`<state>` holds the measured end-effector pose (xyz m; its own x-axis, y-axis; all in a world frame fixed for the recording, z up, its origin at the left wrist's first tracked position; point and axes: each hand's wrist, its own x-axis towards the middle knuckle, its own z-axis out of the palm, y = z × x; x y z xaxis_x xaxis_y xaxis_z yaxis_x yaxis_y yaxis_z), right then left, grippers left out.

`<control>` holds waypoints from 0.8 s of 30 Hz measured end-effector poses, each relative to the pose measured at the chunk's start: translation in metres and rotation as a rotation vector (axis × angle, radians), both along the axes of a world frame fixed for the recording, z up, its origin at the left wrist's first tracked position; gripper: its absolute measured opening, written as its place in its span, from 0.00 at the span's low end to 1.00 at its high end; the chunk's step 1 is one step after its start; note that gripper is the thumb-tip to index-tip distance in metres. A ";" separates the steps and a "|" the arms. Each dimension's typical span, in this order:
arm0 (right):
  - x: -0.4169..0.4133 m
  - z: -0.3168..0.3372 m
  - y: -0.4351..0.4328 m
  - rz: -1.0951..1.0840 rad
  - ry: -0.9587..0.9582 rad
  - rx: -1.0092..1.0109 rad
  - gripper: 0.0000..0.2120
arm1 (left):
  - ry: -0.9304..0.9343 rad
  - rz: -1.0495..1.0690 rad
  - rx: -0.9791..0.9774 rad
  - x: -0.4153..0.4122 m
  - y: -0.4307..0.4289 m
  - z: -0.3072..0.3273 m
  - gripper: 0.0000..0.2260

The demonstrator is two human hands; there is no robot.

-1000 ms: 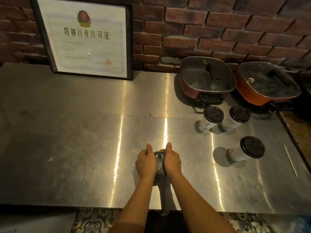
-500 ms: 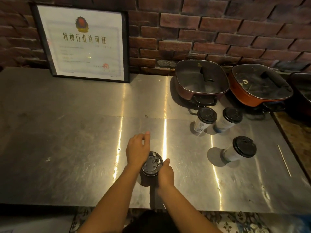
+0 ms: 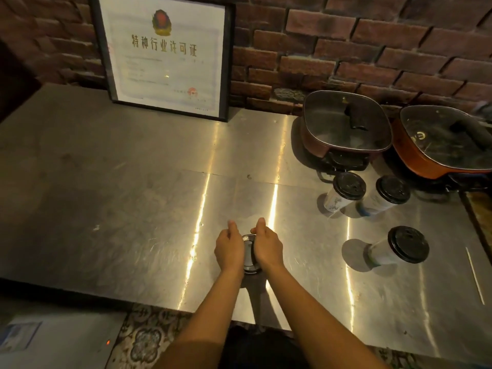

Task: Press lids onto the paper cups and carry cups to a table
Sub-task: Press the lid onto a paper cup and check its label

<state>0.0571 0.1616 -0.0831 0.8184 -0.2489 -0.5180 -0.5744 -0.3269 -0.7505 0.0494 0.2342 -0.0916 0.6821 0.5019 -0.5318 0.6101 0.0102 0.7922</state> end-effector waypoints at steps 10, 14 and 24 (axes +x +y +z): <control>-0.001 -0.015 0.002 -0.191 0.048 0.034 0.31 | -0.059 0.131 0.137 0.006 -0.003 -0.003 0.23; -0.006 -0.010 0.004 -0.313 0.176 0.183 0.32 | -0.168 0.008 0.151 0.020 0.009 0.003 0.18; -0.026 0.008 -0.011 0.206 -0.449 -0.328 0.20 | -0.361 -0.189 0.162 0.021 0.011 0.019 0.11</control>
<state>0.0314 0.1506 -0.0749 0.9881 -0.1500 -0.0328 -0.1240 -0.6539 -0.7464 0.0701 0.2455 -0.0726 0.8976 0.4081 -0.1669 0.2728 -0.2167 0.9374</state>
